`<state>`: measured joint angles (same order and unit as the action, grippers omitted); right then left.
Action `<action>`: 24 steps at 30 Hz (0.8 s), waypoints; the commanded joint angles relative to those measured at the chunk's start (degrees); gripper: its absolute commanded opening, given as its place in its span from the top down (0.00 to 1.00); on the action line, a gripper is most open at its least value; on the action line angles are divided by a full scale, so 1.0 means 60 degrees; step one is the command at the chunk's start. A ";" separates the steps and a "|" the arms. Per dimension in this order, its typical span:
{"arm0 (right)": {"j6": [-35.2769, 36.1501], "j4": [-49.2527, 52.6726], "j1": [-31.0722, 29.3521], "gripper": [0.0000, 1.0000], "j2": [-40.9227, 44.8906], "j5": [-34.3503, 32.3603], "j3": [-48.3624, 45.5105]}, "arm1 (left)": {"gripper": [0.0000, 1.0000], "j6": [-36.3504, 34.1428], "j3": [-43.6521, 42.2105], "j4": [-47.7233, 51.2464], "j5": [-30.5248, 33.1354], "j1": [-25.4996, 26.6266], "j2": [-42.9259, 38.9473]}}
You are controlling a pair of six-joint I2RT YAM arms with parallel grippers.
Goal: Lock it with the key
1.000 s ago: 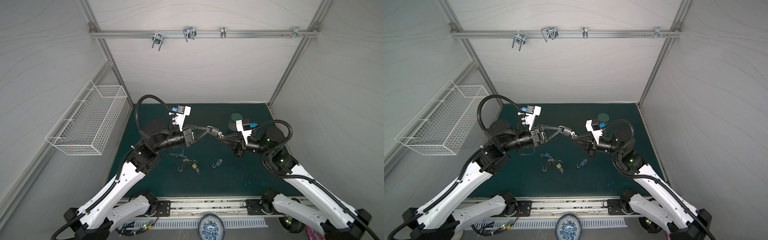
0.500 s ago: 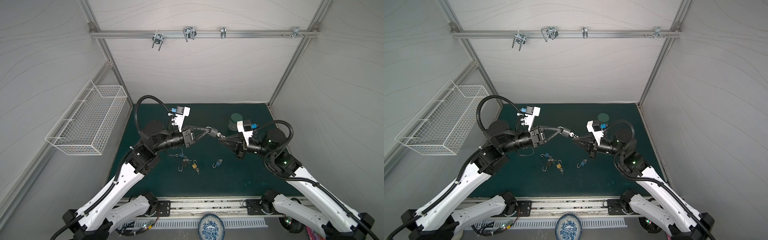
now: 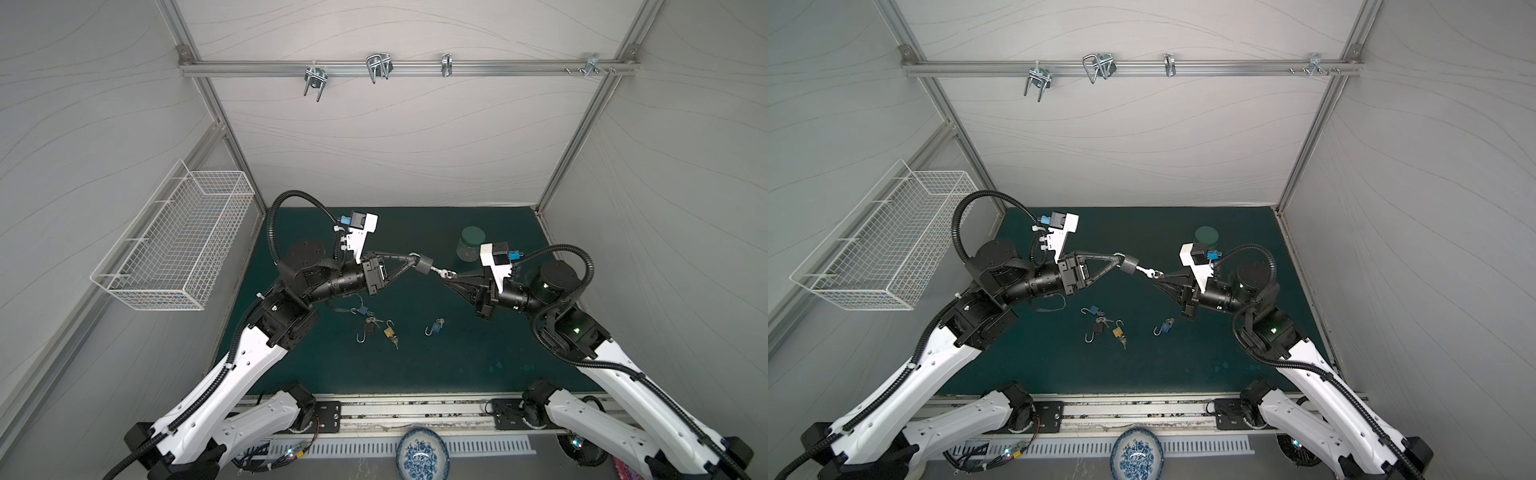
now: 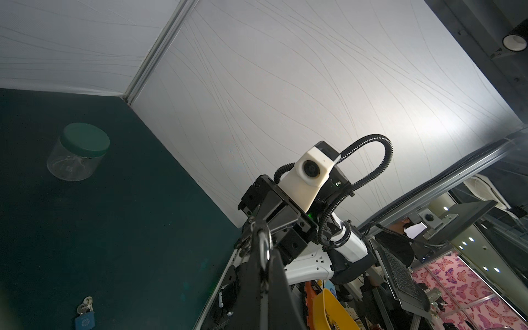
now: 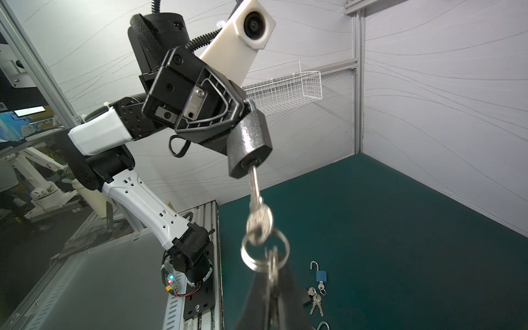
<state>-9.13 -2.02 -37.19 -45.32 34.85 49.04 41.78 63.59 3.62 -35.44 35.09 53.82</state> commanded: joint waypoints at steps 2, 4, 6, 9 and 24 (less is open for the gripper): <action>0.0295 0.0830 0.0119 1.00 0.0284 -0.0418 0.0024 | 1.00 -0.0098 0.0167 -0.0441 -0.0158 -0.0247 -0.0390; 0.0544 0.1640 0.0119 1.00 0.0202 -0.0653 0.0278 | 1.00 -0.0239 0.0146 -0.0116 -0.0123 -0.0326 -0.0423; 0.0555 0.2562 0.0122 1.00 0.0033 -0.1188 0.0588 | 1.00 -0.0522 0.0251 0.0569 0.0020 -0.0341 -0.0352; 0.0322 0.4129 0.0128 1.00 -0.0672 -0.2423 0.1119 | 1.00 -0.0830 0.0239 0.1464 0.0436 -0.0300 -0.0199; -0.2816 0.8641 -0.0726 1.00 -0.4666 -0.8167 0.2618 | 1.00 -0.1240 -0.1204 0.2522 0.3526 0.1210 0.0955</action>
<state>-18.61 40.36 -41.45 -70.46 -3.60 62.00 34.28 57.10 20.71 -17.28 42.26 58.96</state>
